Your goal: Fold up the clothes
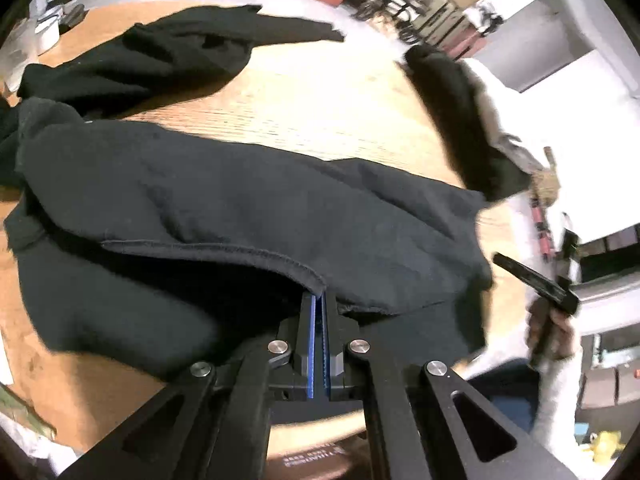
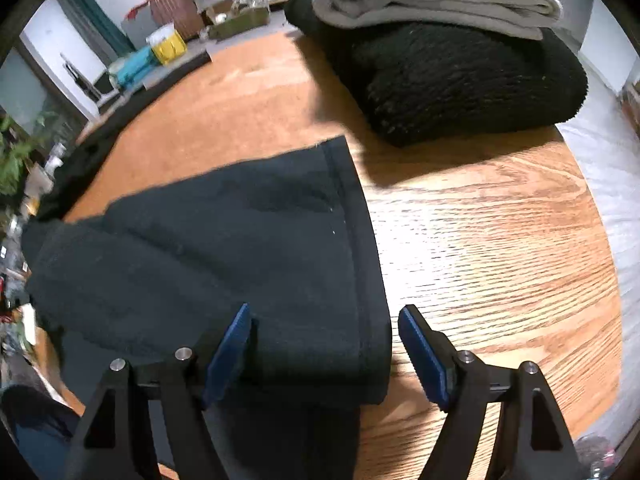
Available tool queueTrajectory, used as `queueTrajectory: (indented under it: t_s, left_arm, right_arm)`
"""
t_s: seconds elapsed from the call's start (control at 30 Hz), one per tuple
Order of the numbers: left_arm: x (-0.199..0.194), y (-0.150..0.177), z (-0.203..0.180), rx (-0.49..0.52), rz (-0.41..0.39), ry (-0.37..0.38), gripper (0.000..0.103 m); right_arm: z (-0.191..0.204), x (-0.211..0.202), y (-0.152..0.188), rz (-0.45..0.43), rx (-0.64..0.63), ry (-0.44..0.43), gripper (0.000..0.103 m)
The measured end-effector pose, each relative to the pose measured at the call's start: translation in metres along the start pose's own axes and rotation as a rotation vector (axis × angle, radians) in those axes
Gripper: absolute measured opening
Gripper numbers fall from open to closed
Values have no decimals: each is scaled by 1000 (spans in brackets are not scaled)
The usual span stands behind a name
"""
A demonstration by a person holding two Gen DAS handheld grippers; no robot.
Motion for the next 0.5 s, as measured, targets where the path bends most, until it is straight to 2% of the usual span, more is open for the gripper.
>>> queueTrajectory:
  t_s: [0.07,0.2,0.27,0.33,0.4,0.43,0.47,0.5]
  left_arm:
    - [1,23,1,6,12,14,2]
    - [16,55,18,-15,71,-7,2]
    - [36,59,35,-55,122,-25,2]
    - [54,61,55,-116,183,-44,2]
    - [65,59,66,-142,209,-112,2]
    - [67,59,68,-147,213,-121,2]
    - [68,58,68,-148,217,-115,2]
    - [66,56,66,-140,211,-106,2]
  right_arm:
    - [-5,-2,4,0,9,-10,83]
    - [-8,-2,14,66,3,-55,82]
    - [-2,-6,18,105,-38,-64,83]
    - [1,-9,19,152,-99,-29,84]
    - [0,-3,25,196,-119,19,84]
    - [-2,1,28,215,-119,38,83]
    - [-5,6,29,228,-109,46,82]
    - [-7,9,29,233,-99,39,73]
Point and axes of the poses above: each gripper's, at about its wrist camera, not at the fingertips, and x roughly the way its jaws point, z to its left, y to its underside, the point moved 4 cm from there along x, roughly the way its jaws point, and after that the axes turned 14 degrees about z, right-handed, at the moved point
